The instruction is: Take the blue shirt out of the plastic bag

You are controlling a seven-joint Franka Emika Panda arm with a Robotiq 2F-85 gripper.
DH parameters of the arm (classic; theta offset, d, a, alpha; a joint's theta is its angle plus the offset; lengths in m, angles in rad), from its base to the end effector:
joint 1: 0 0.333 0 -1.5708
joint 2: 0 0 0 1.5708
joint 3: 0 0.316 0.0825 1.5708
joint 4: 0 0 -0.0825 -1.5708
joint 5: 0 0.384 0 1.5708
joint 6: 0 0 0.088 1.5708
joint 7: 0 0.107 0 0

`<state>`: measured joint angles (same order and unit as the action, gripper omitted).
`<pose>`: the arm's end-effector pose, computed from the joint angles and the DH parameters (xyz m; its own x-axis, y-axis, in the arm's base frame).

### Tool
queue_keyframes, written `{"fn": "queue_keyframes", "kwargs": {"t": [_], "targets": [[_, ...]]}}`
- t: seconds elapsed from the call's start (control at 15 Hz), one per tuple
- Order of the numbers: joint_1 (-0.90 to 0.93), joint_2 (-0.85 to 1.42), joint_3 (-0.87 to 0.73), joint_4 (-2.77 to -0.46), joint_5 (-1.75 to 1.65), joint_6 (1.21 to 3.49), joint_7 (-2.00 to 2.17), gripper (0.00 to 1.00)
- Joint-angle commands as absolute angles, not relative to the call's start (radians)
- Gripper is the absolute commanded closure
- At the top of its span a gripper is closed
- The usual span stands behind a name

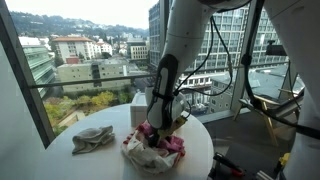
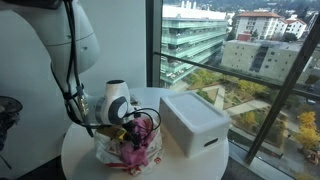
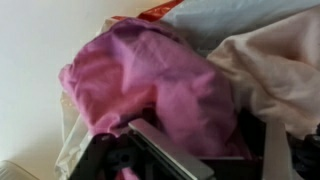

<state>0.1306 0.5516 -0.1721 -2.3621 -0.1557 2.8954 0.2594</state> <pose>0.4896 -0.0200 0.0981 0.9922 -0.1243 0.0050 -0.1239 -0.9841 0.1275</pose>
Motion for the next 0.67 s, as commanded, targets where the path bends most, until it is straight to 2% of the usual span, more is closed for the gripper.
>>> {"fn": "queue_keyframes", "kwargs": {"t": [0.0, 0.4, 0.53, 0.6], "targets": [[0.167, 0.562, -0.176, -2.35, -0.12, 2.897, 0.268, 0.42], [0.203, 0.487, -0.203, -2.408, -0.125, 2.889, 0.276, 0.88], [0.213, 0.432, -0.218, -2.435, -0.125, 2.87, 0.291, 0.93], [0.234, 0.399, -0.243, -2.452, -0.141, 2.861, 0.31, 0.88]]}}
